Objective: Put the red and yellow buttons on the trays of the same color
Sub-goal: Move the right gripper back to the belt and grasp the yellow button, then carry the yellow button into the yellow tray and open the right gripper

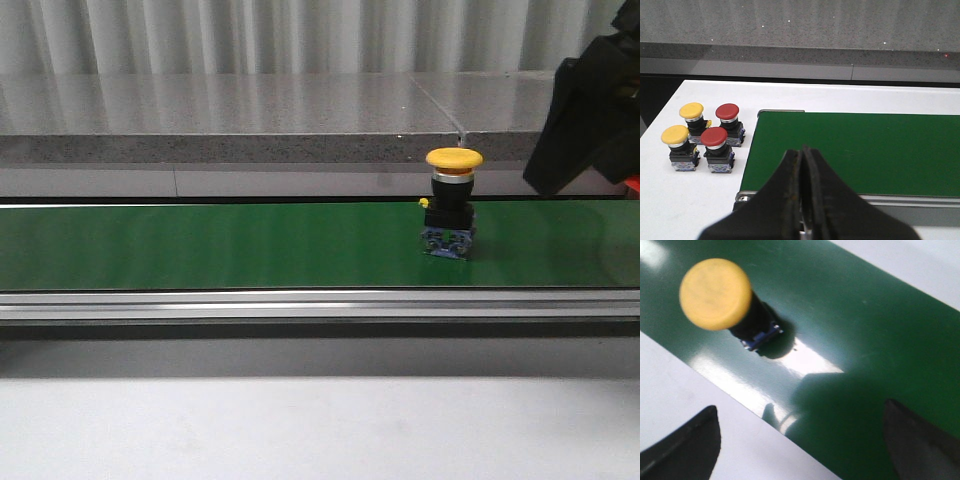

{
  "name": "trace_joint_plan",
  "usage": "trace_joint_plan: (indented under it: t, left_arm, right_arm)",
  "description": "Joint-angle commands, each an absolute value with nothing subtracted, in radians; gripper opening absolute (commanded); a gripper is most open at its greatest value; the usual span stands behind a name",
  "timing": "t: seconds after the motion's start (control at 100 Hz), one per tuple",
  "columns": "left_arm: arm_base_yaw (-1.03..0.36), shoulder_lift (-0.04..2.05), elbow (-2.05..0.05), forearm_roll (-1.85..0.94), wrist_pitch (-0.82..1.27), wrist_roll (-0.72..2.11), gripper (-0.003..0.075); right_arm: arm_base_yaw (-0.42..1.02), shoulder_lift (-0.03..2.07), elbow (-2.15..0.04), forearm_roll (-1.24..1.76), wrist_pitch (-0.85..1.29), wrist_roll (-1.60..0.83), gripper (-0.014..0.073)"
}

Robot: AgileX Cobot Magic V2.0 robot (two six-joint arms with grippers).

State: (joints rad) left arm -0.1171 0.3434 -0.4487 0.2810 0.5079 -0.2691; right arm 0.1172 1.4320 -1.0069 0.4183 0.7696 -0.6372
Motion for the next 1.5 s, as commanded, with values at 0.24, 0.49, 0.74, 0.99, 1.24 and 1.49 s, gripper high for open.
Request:
trace_joint_plan:
  t: [0.24,0.49,0.74,0.99,1.24,1.49]
  left_arm:
    - [-0.125,0.350,-0.477,0.289,0.434,-0.279,-0.0021]
    - [-0.125,0.350,-0.477,0.289,0.434,-0.279,-0.0021]
    - [-0.125,0.350,-0.477,0.289,0.434,-0.279,-0.0021]
    - [-0.125,0.350,-0.477,0.289,0.434,-0.279,-0.0021]
    - [-0.125,0.350,-0.477,0.289,0.434,-0.279,-0.0021]
    - [-0.125,0.350,-0.477,0.289,0.434,-0.279,-0.0021]
  right_arm:
    - [0.208,1.467,-1.031,0.441,0.629,-0.652,0.0647]
    - [0.216,1.504,-1.031,0.469,0.502,-0.652,0.0647]
    - [0.216,1.504,-1.031,0.471,0.470,-0.652,0.0644]
    - [0.216,1.504,-1.031,0.500,0.476,-0.652,0.0370]
    - [0.213,1.496,-1.031,0.512,0.485,-0.652,0.0167]
    - [0.128,1.395,-1.044,0.510,0.515,-0.644,0.0167]
